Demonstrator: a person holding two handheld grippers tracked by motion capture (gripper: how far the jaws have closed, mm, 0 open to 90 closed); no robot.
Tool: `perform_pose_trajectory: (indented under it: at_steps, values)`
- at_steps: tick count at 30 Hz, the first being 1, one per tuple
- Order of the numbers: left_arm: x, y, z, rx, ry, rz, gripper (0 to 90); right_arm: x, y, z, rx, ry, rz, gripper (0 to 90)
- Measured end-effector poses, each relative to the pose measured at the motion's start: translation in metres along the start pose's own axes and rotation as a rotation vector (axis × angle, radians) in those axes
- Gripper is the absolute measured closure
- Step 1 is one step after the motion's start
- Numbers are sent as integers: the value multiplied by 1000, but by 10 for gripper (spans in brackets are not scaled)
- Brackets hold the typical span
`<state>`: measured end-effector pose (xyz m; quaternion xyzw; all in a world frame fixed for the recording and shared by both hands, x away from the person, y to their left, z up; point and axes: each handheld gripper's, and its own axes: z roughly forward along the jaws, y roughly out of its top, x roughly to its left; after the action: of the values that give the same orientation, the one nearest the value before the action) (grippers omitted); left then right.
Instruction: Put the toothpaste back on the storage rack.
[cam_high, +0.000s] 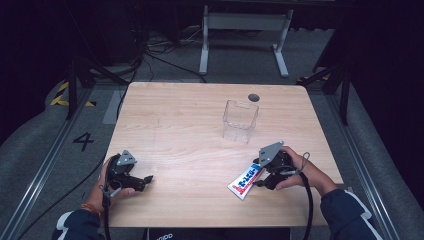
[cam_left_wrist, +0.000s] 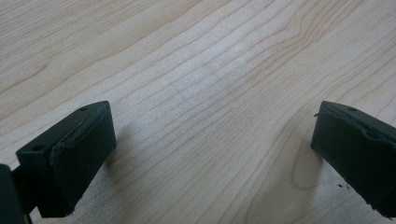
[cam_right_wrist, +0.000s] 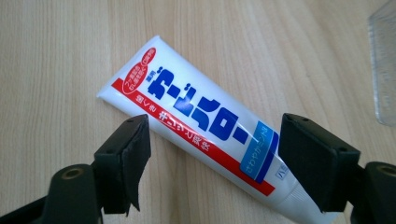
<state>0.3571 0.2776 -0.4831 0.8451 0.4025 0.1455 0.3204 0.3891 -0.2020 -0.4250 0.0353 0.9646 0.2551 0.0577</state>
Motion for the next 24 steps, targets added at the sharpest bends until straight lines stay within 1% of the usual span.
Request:
perform_pose_trajectory:
  at_steps: [1, 2, 3, 4, 6, 7, 8, 9, 10, 11, 12, 13, 14, 15, 16, 18, 21, 22, 23, 24]
  values:
    - [0, 0, 0, -2, 2, -1, 3, -2, 2, 3, 27, 8, -14, 260]
    - [1, 0, 0, -9, 8, 17, 4, -3, 4, 5, 38, 12, -19, 257]
    - [1, 0, 0, -5, 9, 18, 5, -4, 5, 6, 42, 20, -20, 257]
    - [1, 0, 0, -6, 9, 17, 6, -6, 8, 8, 56, 24, -35, 257]
    - [1, 0, -1, -6, 14, 19, 6, -7, 11, 11, 84, 16, -46, 255]
    - [1, 0, -1, -6, 14, 19, 6, -7, 11, 11, 84, 16, -46, 255]
    - [1, 0, -1, -5, 13, 18, 6, -7, 13, 13, 100, 18, -60, 251]
    - [1, -1, -1, -6, 14, 18, 6, -8, 15, 16, 109, 23, -68, 245]
    - [1, 0, -1, -6, 14, 19, 6, -8, 16, 19, 125, 33, -66, 238]
    - [1, 0, -1, -6, 14, 19, 5, -8, 18, 22, 146, 48, -59, 226]
    - [1, -1, -1, -6, 14, 18, 6, -9, 19, 25, 167, 66, -68, 215]
    - [1, 0, -1, -6, 14, 19, 6, -10, 19, 29, 202, 89, -72, 225]
    - [1, 0, -1, -6, 14, 19, 6, -9, 19, 35, 247, 81, -83, 262]
    - [1, 0, -1, -6, 14, 19, 6, -9, 18, 38, 253, 80, -92, 252]
    - [1, 0, -1, -6, 14, 18, 6, -10, 18, 39, 239, 99, -86, 269]
    - [1, 0, -1, -6, 14, 18, 5, -10, 20, 41, 218, 110, -83, 267]
    - [1, 0, -1, -6, 14, 19, 5, -9, 24, 43, 212, 122, -82, 289]
    - [1, -1, -1, -6, 14, 18, 5, -10, 24, 44, 206, 132, -76, 305]
    - [1, -1, -1, -6, 14, 19, 5, -10, 25, 44, 199, 132, -77, 332]
    - [1, -1, -1, -6, 14, 19, 6, -11, 25, 43, 194, 133, -77, 395]
